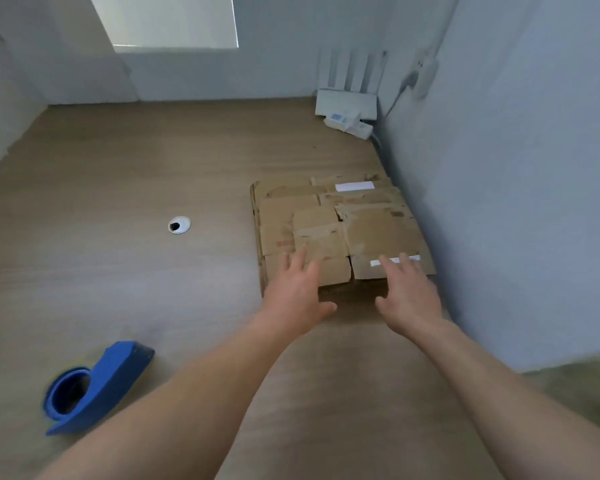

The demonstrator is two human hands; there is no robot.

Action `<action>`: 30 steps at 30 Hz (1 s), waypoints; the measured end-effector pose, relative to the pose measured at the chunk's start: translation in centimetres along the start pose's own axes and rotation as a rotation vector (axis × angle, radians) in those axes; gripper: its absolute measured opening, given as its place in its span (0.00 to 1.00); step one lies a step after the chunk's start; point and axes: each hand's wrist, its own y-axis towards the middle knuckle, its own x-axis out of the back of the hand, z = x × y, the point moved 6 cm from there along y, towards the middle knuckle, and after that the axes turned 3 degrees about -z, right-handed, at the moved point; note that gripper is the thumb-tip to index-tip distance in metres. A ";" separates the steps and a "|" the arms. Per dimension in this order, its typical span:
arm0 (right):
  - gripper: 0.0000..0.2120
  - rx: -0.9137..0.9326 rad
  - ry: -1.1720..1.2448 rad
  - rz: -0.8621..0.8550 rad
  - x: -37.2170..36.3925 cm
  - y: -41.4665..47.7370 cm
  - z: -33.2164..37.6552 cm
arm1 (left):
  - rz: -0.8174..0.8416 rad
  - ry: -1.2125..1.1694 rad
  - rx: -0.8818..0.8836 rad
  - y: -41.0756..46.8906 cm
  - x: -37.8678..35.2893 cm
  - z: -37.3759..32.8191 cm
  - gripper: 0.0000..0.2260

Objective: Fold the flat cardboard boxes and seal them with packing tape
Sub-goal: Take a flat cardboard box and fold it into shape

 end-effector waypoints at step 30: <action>0.19 0.140 0.599 -0.583 7.3 -4.3 -1.0 | -0.466 -0.539 0.067 -5.5 5.6 -1.6 0.08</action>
